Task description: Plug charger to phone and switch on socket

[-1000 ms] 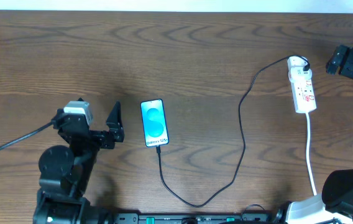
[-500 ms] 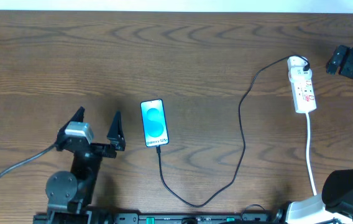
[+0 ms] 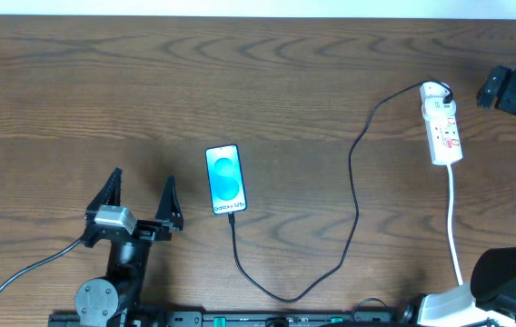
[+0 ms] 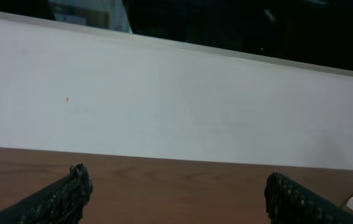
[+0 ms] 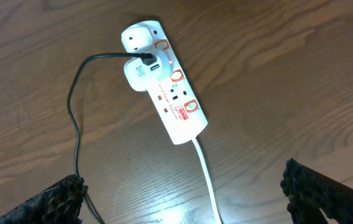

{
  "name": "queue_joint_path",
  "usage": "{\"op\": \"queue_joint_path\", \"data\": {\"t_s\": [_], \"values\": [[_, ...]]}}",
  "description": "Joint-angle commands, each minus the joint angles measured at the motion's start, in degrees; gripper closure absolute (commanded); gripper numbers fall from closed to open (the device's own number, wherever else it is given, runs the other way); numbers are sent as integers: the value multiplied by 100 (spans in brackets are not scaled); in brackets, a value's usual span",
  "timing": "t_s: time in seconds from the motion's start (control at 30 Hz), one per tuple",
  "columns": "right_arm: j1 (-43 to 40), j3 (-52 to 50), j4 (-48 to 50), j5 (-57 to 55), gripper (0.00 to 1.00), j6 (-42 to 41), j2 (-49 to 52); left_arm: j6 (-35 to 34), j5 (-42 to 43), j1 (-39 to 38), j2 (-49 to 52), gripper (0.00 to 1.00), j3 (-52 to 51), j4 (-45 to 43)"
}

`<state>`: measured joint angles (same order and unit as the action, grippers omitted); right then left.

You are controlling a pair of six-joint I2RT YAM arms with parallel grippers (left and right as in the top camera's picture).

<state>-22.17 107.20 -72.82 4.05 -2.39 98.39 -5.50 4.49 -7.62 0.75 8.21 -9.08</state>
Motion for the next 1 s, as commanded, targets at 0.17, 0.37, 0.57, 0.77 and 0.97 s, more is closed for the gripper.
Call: {"op": "queue_joint_path", "data": {"t_s": [0.17, 0.37, 0.57, 0.77, 0.97], "values": [[9, 101, -7, -7, 1, -57, -57, 98, -72, -24, -66, 9, -214, -70], [9, 101, -7, -7, 1, -57, -57, 98, -116, -24, -66, 9, -675, -105], [9, 101, -7, -7, 1, -57, -57, 98, -219, -22, -66, 9, -798, -85], [9, 101, -9, -7, 1, -57, -57, 122, -420, -17, -66, 9, -800, 498], [9, 101, -7, -7, 1, -57, -57, 264, -557, -9, -66, 9, -798, 1320]]}}
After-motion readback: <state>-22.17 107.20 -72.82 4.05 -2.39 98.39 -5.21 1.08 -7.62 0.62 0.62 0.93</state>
